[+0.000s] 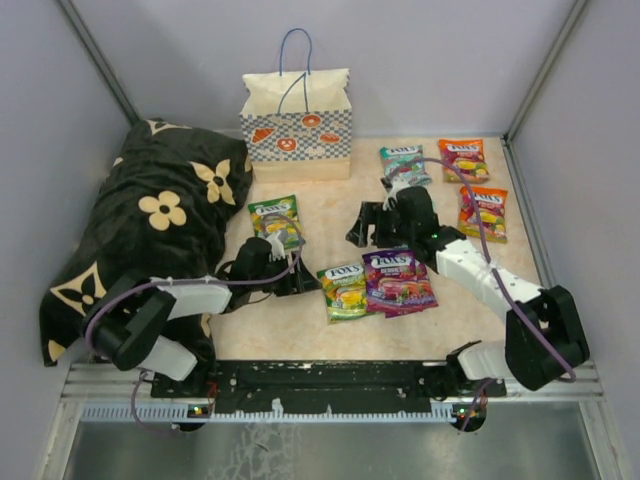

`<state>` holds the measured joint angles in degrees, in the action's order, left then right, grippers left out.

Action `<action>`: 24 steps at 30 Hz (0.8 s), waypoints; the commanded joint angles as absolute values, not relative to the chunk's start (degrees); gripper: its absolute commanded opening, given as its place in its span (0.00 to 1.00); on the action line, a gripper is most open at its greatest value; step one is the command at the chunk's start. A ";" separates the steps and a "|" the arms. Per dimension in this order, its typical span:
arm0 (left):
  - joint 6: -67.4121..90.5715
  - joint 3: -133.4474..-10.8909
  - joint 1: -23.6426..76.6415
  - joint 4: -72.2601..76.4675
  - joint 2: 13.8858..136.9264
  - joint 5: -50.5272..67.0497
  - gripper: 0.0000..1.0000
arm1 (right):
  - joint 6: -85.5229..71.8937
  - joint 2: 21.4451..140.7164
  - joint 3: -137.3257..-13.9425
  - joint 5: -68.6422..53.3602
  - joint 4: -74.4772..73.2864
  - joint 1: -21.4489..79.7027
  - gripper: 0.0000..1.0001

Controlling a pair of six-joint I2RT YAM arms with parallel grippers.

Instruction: Take the snacks out of the paper bag

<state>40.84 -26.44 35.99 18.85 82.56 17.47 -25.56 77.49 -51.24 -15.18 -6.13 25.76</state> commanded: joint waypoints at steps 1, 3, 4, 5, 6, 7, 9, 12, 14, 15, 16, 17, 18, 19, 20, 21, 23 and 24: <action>46.00 -25.69 36.37 36.60 89.72 24.21 0.70 | -23.46 70.69 -45.56 -13.92 -10.67 25.93 0.76; 47.80 -26.28 36.43 40.46 93.24 26.54 0.65 | -22.65 67.64 -44.13 -12.57 -13.10 25.93 0.76; 48.40 -26.40 36.51 42.71 94.84 27.61 0.63 | -22.45 66.53 -43.52 -11.87 -14.12 25.95 0.76; 49.33 -26.63 36.68 44.53 96.51 28.44 0.60 | -22.27 65.47 -43.10 -11.34 -14.77 25.94 0.76; 50.40 -26.94 36.92 46.56 97.98 29.00 0.57 | -22.23 64.72 -42.81 -10.99 -15.43 25.93 0.76; 51.04 -27.24 37.13 47.80 99.34 29.63 0.54 | -22.24 64.12 -42.73 -10.70 -15.64 25.93 0.77; 51.88 -27.62 37.67 49.21 101.28 29.85 0.47 | -22.38 63.44 -42.72 -10.84 -15.61 25.94 0.77; 52.83 -27.65 37.89 50.48 102.59 29.23 0.39 | -22.41 63.61 -43.04 -11.11 -14.98 25.93 0.77; 52.93 -27.44 37.82 50.43 102.17 28.22 0.26 | -22.41 64.21 -43.28 -11.44 -14.64 25.93 0.77; 52.95 -27.36 37.80 50.01 101.67 27.69 0.19 | -22.35 64.42 -43.32 -11.61 -14.41 25.93 0.77; 52.59 -27.34 37.75 49.21 101.03 27.10 0.13 | -22.30 64.53 -43.33 -11.60 -14.27 25.93 0.77; 52.00 -27.44 37.66 47.98 100.13 26.54 0.09 | -22.23 64.59 -43.33 -11.58 -14.18 25.93 0.77; 51.19 -27.61 37.44 46.03 99.12 25.98 0.05 | -22.12 64.62 -43.37 -11.45 -14.22 25.93 0.77; 49.94 -27.86 37.13 43.70 97.89 25.31 0.01 | -21.95 64.60 -43.41 -11.30 -14.36 25.93 0.77; 48.76 -28.13 36.74 40.81 96.00 24.74 0.00 | -21.78 64.56 -43.38 -11.09 -14.54 25.93 0.77; 47.50 -28.38 35.99 37.84 94.45 24.55 0.00 | -21.57 64.38 -43.34 -10.96 -14.79 25.93 0.77; 43.90 -28.92 34.30 29.02 91.03 24.80 0.00 | -21.38 64.23 -43.33 -10.73 -14.87 25.93 0.77; 41.93 -29.29 33.37 24.83 89.33 24.93 0.00 | -21.38 64.24 -43.33 -11.01 -14.68 25.95 0.77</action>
